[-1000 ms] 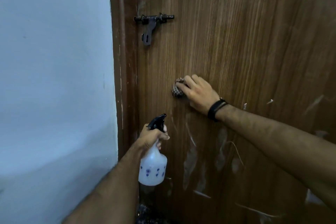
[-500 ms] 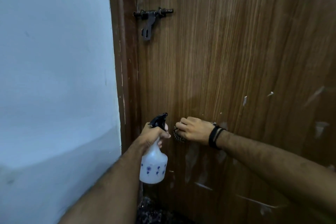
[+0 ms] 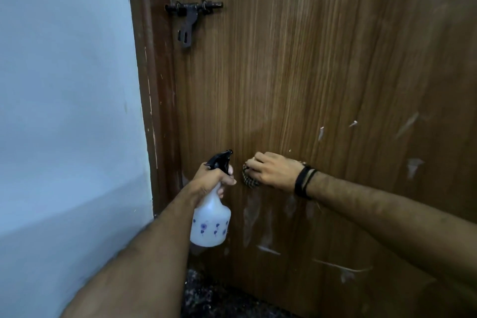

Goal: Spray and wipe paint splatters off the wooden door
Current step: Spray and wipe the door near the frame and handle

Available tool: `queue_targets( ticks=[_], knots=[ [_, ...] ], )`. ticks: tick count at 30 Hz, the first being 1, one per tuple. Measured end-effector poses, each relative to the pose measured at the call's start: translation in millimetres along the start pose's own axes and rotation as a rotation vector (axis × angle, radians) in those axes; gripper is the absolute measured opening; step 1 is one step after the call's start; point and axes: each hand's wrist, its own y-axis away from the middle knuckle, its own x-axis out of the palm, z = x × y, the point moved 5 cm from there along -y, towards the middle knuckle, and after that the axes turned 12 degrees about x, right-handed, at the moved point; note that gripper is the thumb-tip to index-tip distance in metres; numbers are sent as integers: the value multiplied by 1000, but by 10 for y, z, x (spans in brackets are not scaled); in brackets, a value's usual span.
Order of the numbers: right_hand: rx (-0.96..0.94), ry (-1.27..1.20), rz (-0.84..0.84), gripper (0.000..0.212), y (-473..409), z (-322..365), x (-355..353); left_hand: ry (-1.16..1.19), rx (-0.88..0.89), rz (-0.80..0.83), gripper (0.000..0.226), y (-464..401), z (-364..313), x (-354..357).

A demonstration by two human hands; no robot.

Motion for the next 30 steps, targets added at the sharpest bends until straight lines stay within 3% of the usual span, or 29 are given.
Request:
queue_targets(
  ticks=[2,8,12,15,21,30],
  knots=[
    [48,-10,-17,41,54,-39,-45,-3,35,10,21,-42,-109,59],
    [450,-240,-298,58,673,-658,-651,128,158,96,23,-399,-541,282],
    [713,-144,-507,48,1323,-1402,-904,124,205,310,23,-588,-794,672],
    [860,0,-545,52,1621,-1913,-995,50,202,493,21,-642,-913,1056],
    [661,183,-423,62,1730,-2403,-1000,-128,246,709,19,-629,-1067,1491],
    [352,105,-334,49,1781,-2142,-724,-170,250,605,14,-592,-919,1450]
  ],
)
